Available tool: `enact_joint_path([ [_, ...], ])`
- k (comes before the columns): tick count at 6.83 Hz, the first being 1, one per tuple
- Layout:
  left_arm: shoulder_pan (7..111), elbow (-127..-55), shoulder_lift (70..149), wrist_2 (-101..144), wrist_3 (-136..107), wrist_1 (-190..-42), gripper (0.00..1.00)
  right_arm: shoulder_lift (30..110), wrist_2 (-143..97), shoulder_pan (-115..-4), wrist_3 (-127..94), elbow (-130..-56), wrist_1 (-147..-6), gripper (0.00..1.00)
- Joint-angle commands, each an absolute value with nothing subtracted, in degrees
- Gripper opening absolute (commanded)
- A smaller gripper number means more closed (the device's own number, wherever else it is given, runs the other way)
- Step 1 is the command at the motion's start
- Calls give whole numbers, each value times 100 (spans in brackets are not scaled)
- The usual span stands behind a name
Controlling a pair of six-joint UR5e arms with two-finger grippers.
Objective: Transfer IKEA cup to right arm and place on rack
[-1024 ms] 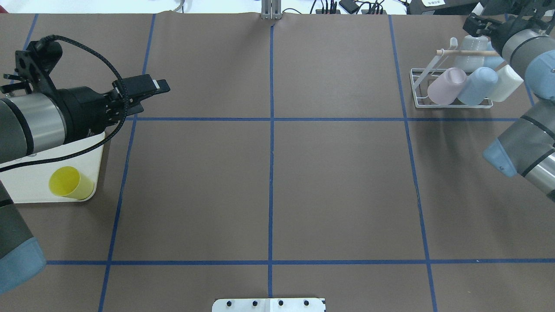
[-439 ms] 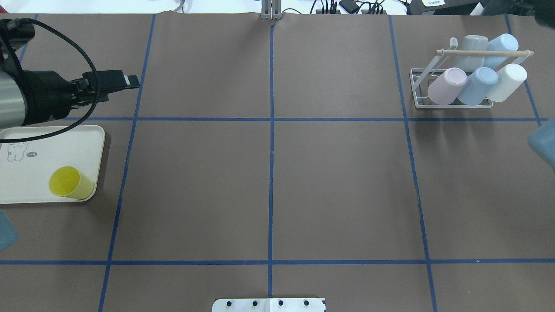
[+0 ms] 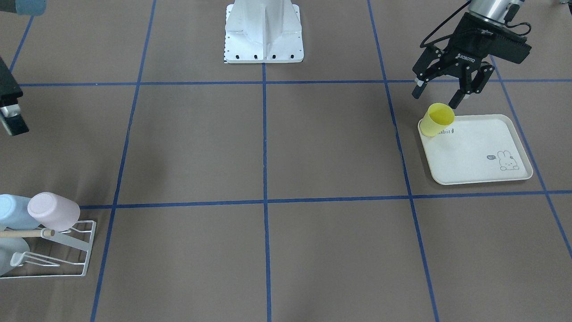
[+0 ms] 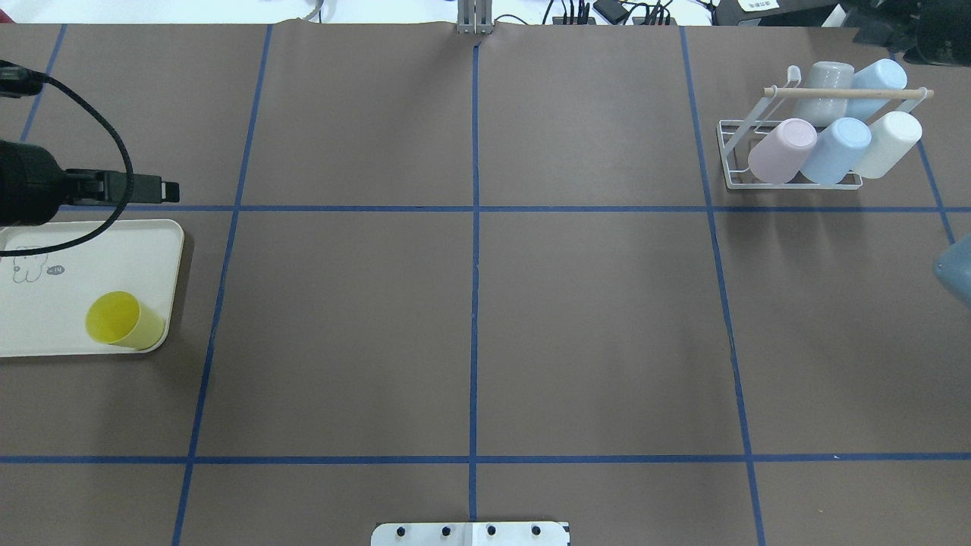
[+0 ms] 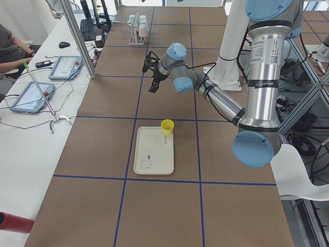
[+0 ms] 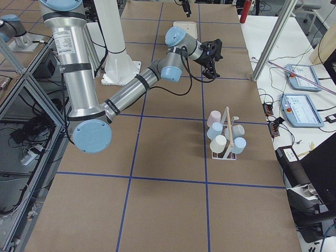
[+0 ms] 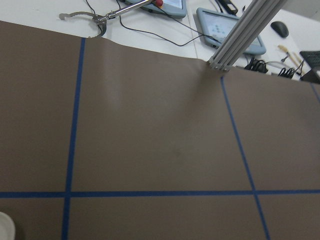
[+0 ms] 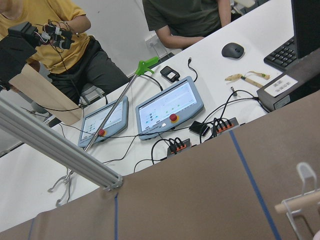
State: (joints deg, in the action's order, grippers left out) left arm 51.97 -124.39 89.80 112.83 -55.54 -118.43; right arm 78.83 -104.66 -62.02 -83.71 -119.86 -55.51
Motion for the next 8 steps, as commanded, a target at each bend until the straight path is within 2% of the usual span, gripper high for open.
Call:
enact_joint_path([
  [1, 5370, -12271, 8467, 11935, -4514, -11804, 99, 7551, -10827, -5890, -9942, -12155, -5223, 100],
  [4, 5344, -11349, 8332, 11936, -3946, -11996, 99, 7524, -10758, -5432, -10187, -12147, -4992, 100],
  [8, 5300, -11022, 8341, 11909, -3709, -11997, 99, 7515, -10758, -5282, -10178, -12111, -4992, 100],
])
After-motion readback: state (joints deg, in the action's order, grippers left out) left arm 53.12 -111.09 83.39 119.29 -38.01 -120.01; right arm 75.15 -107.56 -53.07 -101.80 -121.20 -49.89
